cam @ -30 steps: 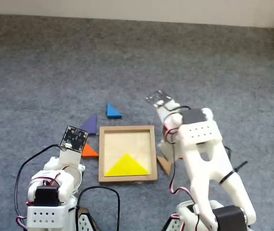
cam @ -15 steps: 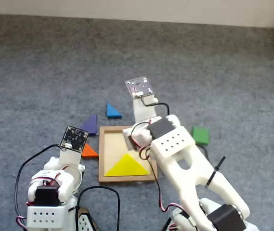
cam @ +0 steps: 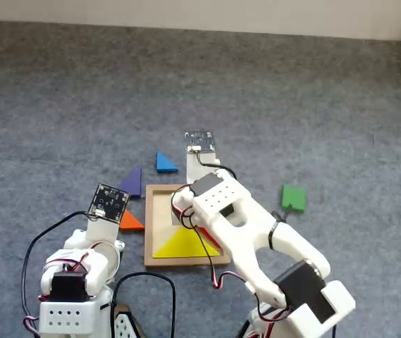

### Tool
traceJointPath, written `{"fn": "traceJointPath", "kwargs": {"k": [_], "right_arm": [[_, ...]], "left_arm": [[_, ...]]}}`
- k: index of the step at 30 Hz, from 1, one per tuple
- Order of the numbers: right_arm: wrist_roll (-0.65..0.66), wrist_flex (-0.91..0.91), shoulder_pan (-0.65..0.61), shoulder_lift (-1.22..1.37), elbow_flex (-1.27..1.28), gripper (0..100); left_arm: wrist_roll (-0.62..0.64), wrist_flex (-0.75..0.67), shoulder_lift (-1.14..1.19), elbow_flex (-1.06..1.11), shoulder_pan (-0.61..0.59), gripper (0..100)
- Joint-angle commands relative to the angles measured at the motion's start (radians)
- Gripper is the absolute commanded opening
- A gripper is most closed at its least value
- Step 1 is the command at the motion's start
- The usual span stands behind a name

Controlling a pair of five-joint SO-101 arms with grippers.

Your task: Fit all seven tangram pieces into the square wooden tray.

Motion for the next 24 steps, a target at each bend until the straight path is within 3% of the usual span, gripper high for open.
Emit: {"fn": "traceJointPath", "kwargs": {"k": [1, 5, 11, 13, 20, 24], "right_arm": [[-0.009, 0.002, -0.015, -0.008, -0.048, 24.5], [-0.009, 0.033, -0.013, -0.007, -0.05, 26.3], [-0.009, 0.082, -0.01, -0.008, -0.051, 46.1], [-0.009, 0.085, -0.01, -0.008, -0.051, 48.2], [-0.009, 0.206, -0.01, -0.044, -0.13, 46.1], [0.063, 0.251, -0.007, -0.108, -0.171, 30.1]], "left_arm": [[0.008, 0.005, -0.019, 0.019, 0.016, 1], [0.008, 0.005, -0.019, 0.019, 0.016, 1], [0.008, 0.005, -0.019, 0.019, 0.016, 1], [0.008, 0.005, -0.019, 0.019, 0.016, 1], [0.008, 0.005, -0.019, 0.019, 0.016, 1], [0.008, 0.005, -0.019, 0.019, 0.016, 1]]}}
